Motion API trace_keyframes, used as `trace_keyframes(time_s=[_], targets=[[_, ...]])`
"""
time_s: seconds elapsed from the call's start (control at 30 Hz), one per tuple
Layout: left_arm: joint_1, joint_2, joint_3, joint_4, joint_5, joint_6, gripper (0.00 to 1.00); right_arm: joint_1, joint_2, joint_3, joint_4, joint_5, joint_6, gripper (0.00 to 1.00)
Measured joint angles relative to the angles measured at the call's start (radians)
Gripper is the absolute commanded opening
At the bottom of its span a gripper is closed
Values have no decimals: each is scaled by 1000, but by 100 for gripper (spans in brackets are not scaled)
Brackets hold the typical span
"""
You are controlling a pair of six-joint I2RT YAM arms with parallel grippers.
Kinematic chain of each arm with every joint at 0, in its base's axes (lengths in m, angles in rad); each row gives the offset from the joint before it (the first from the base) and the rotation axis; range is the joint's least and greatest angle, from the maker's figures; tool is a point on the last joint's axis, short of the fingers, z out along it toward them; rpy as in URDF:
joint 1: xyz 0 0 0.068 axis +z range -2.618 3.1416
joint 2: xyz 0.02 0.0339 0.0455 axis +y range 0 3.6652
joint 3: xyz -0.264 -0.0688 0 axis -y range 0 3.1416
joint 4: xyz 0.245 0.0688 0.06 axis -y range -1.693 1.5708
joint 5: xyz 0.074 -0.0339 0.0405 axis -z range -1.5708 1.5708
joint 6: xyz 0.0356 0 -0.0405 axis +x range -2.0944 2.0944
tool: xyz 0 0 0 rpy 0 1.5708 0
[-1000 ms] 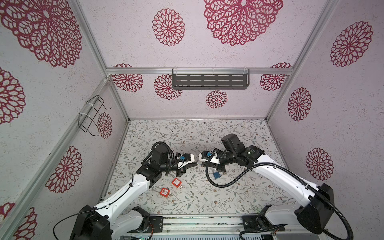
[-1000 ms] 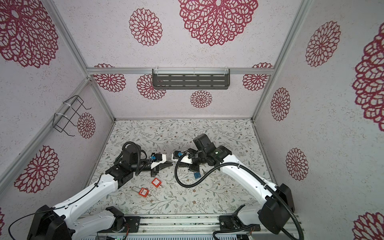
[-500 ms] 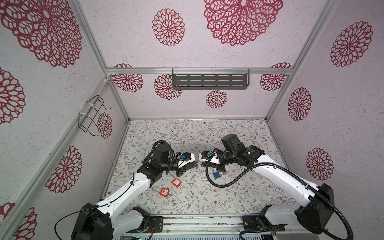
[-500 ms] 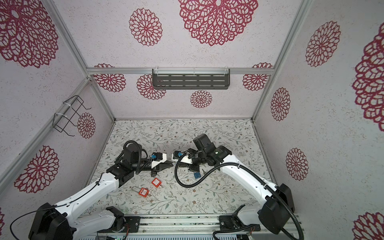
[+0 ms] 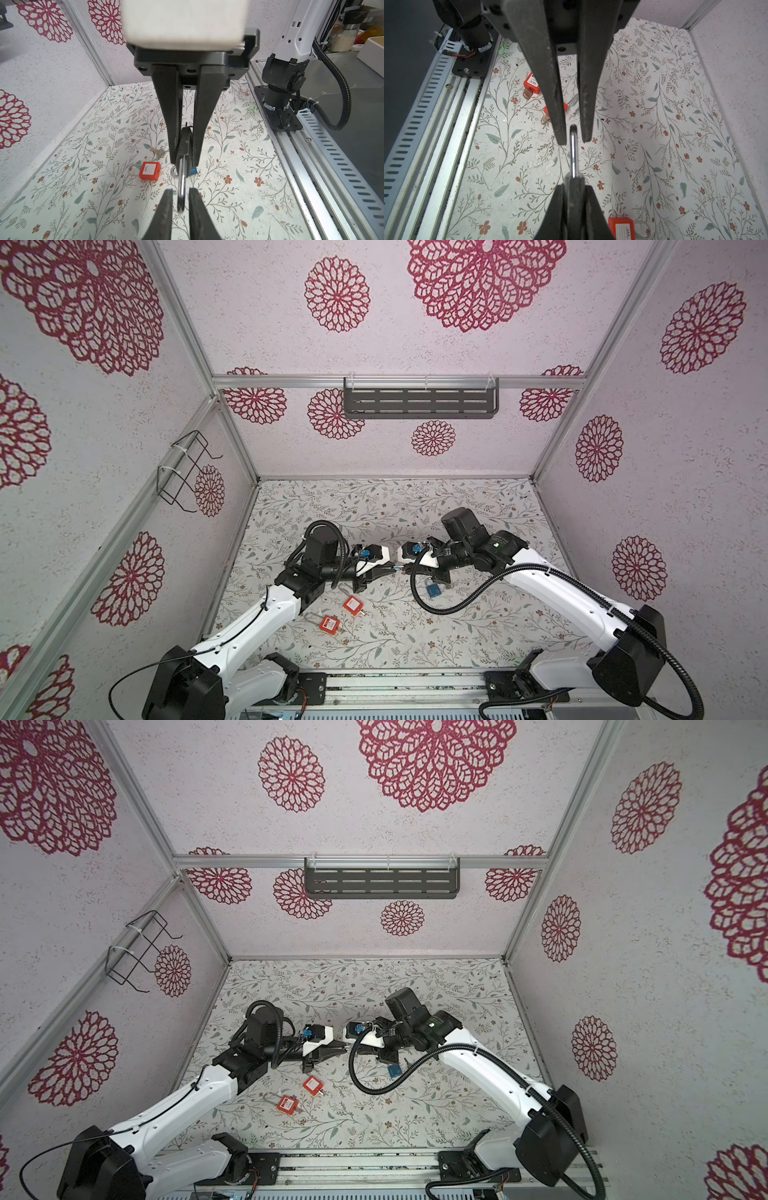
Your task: Lock with the key
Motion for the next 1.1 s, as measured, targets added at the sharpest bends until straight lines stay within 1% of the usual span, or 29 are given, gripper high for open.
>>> trace_keyframes(time_s=[0.07,0.13,0.33,0.4,0.43,0.57,0.63,0.7,1.1], targets=[[0,0,1,0,0,-1,14,0,0,1,0,0,0,13],[0,1,2,0,1,-1,14,0,1,1,0,0,0,13],[0,11,5,0,0,-3,20,0,0,1,1,0,0,13],[0,13,5,-1,0,-3,20,0,0,1,0,0,0,13],[0,14,5,0,0,-3,19,0,1,1,1,0,0,13],[-1,16,5,0,-2,-4,8,0,1,1,1,0,0,13],[-2,17,5,-2,0,-4,5,0,1,1,1,0,0,13],[-3,17,5,-2,0,-4,0,0,1,1,1,0,0,13],[-4,54,10,15,13,-31,0,-2,10,1,-3,0,-11,12]])
